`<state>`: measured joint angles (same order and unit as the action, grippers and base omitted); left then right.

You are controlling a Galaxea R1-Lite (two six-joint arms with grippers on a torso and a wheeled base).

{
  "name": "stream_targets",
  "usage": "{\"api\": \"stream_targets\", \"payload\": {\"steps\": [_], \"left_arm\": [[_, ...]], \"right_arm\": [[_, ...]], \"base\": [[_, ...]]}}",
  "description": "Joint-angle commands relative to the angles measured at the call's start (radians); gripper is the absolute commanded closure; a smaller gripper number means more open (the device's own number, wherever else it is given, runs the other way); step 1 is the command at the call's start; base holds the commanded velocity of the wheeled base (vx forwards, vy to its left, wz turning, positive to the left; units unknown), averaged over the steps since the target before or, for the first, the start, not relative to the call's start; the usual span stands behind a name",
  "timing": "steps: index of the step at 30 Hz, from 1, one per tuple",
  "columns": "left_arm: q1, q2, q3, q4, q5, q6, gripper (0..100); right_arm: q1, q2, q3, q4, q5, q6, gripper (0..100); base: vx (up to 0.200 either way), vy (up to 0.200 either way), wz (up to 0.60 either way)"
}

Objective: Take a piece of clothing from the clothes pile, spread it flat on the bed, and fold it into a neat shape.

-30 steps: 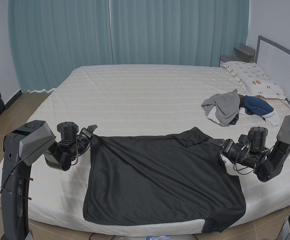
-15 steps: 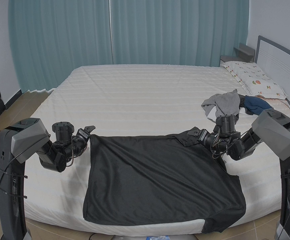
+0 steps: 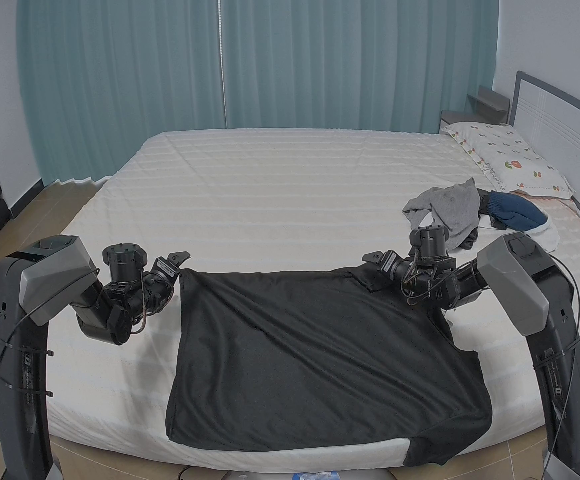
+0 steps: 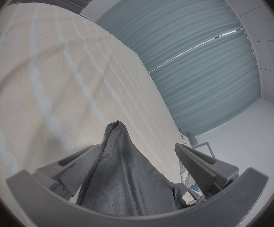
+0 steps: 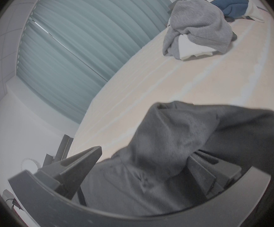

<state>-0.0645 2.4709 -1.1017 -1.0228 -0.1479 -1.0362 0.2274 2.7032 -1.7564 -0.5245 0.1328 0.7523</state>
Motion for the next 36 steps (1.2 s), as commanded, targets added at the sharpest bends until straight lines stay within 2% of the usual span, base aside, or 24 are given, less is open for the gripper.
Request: {"api": "stream_targets", "payload": {"steps": [1, 6, 11, 14, 18, 21, 23, 27, 29, 32, 36], "left_arm": [[-0.001, 0.002, -0.004, 0.000, 0.002, 0.001, 0], [-0.003, 0.002, -0.006, 0.000, 0.005, 0.002, 0], [-0.005, 0.002, -0.007, 0.000, 0.007, 0.002, 0], [-0.005, 0.003, -0.007, 0.000, 0.007, 0.004, 0], [-0.003, 0.005, -0.024, 0.001, 0.002, 0.005, 0], [-0.003, 0.016, -0.058, 0.013, 0.002, 0.005, 0], [-0.003, 0.020, -0.063, 0.013, 0.005, 0.007, 0], [-0.003, 0.020, -0.063, 0.013, 0.005, 0.007, 0], [-0.005, 0.022, -0.066, 0.013, 0.004, 0.008, 0], [-0.005, 0.028, -0.072, 0.013, 0.002, 0.010, 0], [-0.005, 0.034, -0.084, 0.015, 0.002, 0.010, 0]], "right_arm": [[-0.023, 0.179, -0.244, -0.091, -0.010, -0.001, 0], [-0.042, 0.179, -0.244, -0.230, -0.013, -0.016, 0], [-0.092, 0.167, -0.244, -0.266, -0.018, -0.027, 0], [-0.129, 0.170, -0.244, -0.244, -0.021, -0.028, 0], [-0.181, 0.142, -0.244, -0.146, -0.035, -0.031, 0], [-0.209, 0.104, -0.189, -0.117, -0.022, -0.050, 0], [-0.229, 0.072, -0.109, -0.123, 0.008, -0.100, 0], [-0.244, 0.030, -0.011, -0.149, 0.057, -0.122, 0], [-0.255, -0.022, 0.115, -0.175, 0.149, -0.136, 0], [-0.266, -0.052, 0.212, -0.201, 0.228, -0.191, 0], [-0.269, -0.052, 0.255, -0.223, 0.242, -0.228, 0]], "base": [[0.000, 0.000, 0.00], [0.000, 0.000, 0.00], [0.000, 0.000, 0.00], [0.000, 0.000, 0.00], [0.000, 0.000, 0.00], [0.000, 0.000, 0.00], [0.000, 0.000, 0.00], [0.000, 0.000, 0.00], [0.000, 0.000, 0.00], [0.000, 0.000, 0.00], [0.000, 0.000, 0.00]]}}
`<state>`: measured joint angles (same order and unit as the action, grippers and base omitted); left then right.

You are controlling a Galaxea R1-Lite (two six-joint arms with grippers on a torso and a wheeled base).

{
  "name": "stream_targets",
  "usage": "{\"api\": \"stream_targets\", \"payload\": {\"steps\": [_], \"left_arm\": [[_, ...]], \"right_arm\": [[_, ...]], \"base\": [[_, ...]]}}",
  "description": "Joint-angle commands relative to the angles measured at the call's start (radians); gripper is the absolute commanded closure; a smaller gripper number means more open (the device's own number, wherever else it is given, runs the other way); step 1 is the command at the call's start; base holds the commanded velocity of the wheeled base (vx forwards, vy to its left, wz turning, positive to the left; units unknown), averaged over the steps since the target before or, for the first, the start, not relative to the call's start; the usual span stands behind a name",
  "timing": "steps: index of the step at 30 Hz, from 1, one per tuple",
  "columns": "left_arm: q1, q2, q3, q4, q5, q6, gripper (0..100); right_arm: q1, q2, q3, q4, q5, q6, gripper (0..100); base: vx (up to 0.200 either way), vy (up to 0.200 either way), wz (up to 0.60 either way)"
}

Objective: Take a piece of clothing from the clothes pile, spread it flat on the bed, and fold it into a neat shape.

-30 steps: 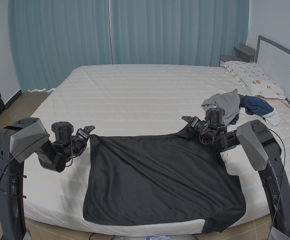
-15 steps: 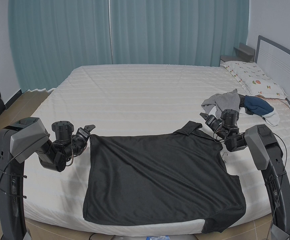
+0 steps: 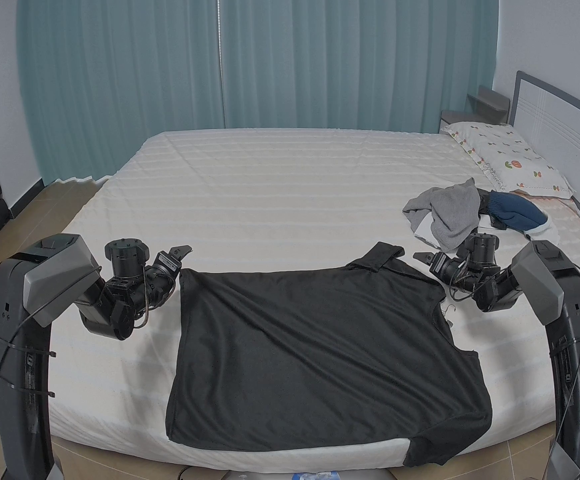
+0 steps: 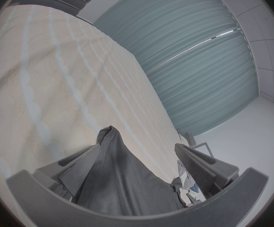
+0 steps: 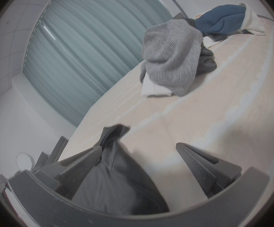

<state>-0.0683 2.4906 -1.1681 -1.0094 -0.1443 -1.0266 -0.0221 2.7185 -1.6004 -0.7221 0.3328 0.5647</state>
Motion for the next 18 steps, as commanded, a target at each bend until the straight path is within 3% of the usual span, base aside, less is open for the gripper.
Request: {"api": "stream_targets", "payload": {"steps": [1, 10, 11, 18], "left_arm": [[-0.001, 0.016, -0.019, 0.000, -0.001, 0.000, 0], [-0.002, 0.034, -0.038, 0.003, -0.001, 0.028, 0], [-0.002, 0.036, -0.038, 0.003, -0.001, 0.031, 0], [-0.002, 0.037, -0.039, 0.003, -0.001, 0.031, 0]], "right_arm": [[-0.019, -0.068, 0.109, -0.028, 0.043, -0.043, 0], [-0.010, -0.100, 0.155, -0.031, 0.054, -0.045, 0], [-0.009, -0.109, 0.174, -0.030, 0.066, -0.045, 100], [0.002, -0.128, 0.231, -0.026, 0.103, -0.071, 100]], "base": [[0.000, 0.000, 0.00], [0.000, 0.000, 0.00], [0.000, 0.000, 0.00], [0.000, 0.000, 0.00]]}}
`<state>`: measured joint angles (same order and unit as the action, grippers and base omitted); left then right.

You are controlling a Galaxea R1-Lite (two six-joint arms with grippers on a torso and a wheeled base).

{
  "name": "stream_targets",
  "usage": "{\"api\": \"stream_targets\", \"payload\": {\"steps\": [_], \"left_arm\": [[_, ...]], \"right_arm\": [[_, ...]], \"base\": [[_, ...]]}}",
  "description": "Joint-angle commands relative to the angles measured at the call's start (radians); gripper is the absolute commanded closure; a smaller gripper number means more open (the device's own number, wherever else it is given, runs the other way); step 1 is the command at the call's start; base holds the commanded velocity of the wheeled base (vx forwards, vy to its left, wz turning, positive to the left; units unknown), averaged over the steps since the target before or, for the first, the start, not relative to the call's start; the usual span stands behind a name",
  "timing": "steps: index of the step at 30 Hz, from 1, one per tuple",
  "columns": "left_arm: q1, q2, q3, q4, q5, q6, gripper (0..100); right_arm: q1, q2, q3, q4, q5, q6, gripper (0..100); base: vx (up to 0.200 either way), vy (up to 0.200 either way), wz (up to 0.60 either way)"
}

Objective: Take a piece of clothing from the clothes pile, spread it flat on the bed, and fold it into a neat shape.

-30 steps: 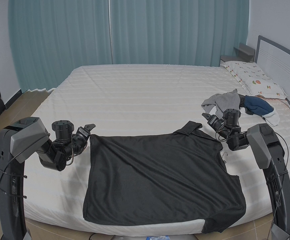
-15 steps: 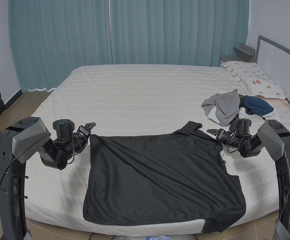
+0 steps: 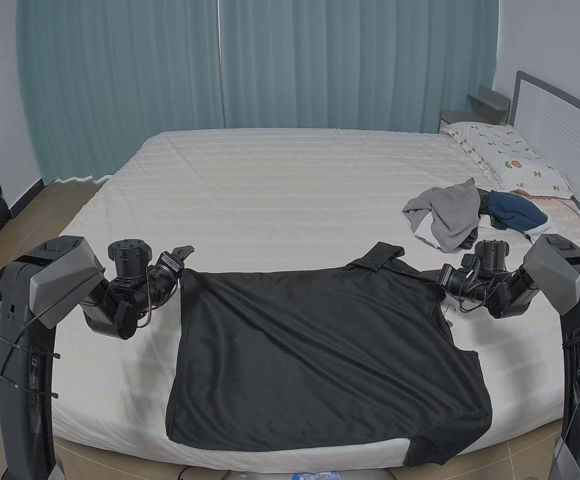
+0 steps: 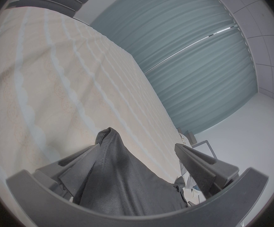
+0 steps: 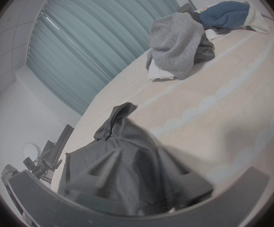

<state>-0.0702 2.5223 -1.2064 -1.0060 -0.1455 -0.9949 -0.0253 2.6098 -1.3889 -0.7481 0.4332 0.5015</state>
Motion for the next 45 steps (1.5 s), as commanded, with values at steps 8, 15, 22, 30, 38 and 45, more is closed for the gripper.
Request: {"api": "stream_targets", "payload": {"steps": [8, 15, 22, 30, 38, 45], "left_arm": [[0.000, 0.018, -0.013, 0.000, 0.001, 0.016, 0], [-0.008, 0.027, -0.019, 0.023, 0.003, 0.055, 0], [-0.025, 0.046, -0.036, 0.029, 0.004, 0.101, 0], [-0.026, 0.049, -0.036, 0.027, 0.006, 0.102, 0], [-0.026, 0.075, -0.087, 0.029, 0.069, 0.104, 0], [-0.026, 0.090, -0.134, 0.073, 0.112, 0.102, 0]], "right_arm": [[0.001, -0.023, -0.032, -0.007, -0.011, -0.001, 100], [-0.008, -0.010, -0.121, -0.007, -0.090, 0.000, 100], [-0.002, 0.032, -0.156, -0.031, -0.137, -0.001, 100], [0.004, 0.041, -0.162, -0.034, -0.146, -0.001, 100], [0.004, 0.042, -0.159, -0.034, -0.148, -0.001, 100], [0.004, 0.042, -0.157, -0.034, -0.148, -0.001, 100]], "base": [[0.000, 0.000, 0.00], [0.000, 0.000, 0.00], [0.000, 0.000, 0.00], [0.000, 0.000, 0.00], [0.000, 0.000, 0.00], [0.000, 0.000, 0.00]]}}
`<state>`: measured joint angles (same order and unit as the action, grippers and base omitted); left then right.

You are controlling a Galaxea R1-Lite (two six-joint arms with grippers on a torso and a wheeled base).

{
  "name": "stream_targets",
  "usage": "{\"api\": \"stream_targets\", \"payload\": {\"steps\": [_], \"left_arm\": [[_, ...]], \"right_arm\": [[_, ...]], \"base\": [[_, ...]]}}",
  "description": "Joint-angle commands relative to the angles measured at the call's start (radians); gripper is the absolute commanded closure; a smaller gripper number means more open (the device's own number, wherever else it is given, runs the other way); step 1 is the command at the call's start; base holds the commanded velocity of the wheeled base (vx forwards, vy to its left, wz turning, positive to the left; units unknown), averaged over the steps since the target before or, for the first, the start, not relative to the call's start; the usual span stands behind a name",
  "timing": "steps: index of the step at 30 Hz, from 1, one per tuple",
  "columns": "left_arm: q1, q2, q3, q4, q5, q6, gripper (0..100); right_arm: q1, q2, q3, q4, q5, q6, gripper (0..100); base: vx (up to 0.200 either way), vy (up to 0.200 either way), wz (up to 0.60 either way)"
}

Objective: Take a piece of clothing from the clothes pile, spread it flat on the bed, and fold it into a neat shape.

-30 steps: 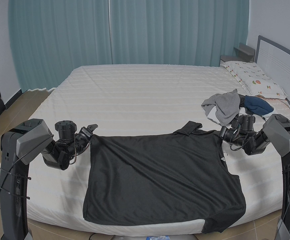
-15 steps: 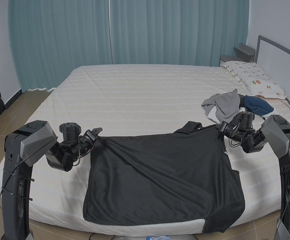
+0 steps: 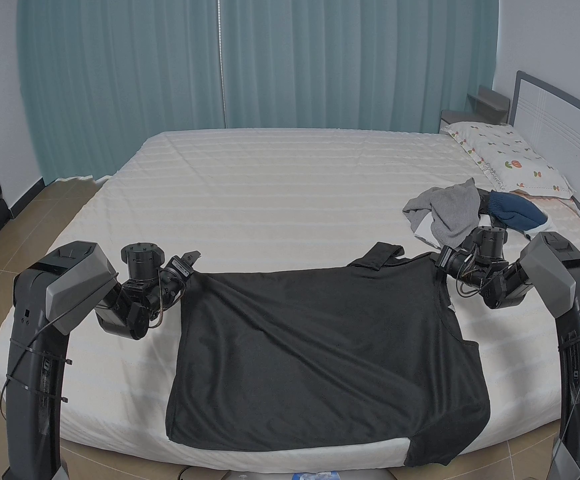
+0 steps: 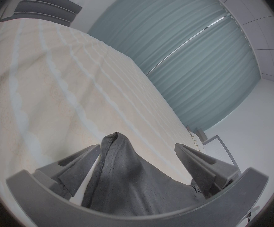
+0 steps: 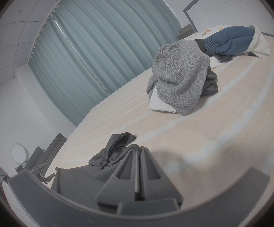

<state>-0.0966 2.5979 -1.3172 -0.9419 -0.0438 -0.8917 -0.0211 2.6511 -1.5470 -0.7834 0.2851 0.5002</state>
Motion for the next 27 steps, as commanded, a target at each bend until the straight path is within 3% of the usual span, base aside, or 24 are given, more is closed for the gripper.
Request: {"api": "stream_targets", "payload": {"steps": [1, 8, 9, 21, 27], "left_arm": [[0.000, 0.018, -0.030, 0.009, 0.013, 0.000, 0], [-0.005, 0.028, -0.034, 0.017, 0.013, 0.016, 0], [-0.005, 0.031, -0.039, 0.031, 0.013, 0.027, 100], [-0.005, 0.041, -0.069, 0.020, 0.055, 0.027, 100], [0.005, 0.064, -0.125, -0.012, 0.145, 0.022, 100]], "right_arm": [[0.000, 0.001, 0.001, 0.000, 0.000, 0.001, 100], [0.000, 0.001, 0.002, 0.000, 0.000, 0.001, 100], [0.001, 0.001, 0.002, 0.000, 0.000, 0.001, 100], [0.003, 0.009, -0.027, -0.008, -0.015, 0.003, 100], [0.001, 0.063, -0.117, -0.010, -0.090, 0.003, 100]], "base": [[0.000, 0.000, 0.00], [0.000, 0.000, 0.00], [0.000, 0.000, 0.00], [0.000, 0.000, 0.00], [0.000, 0.000, 0.00]]}}
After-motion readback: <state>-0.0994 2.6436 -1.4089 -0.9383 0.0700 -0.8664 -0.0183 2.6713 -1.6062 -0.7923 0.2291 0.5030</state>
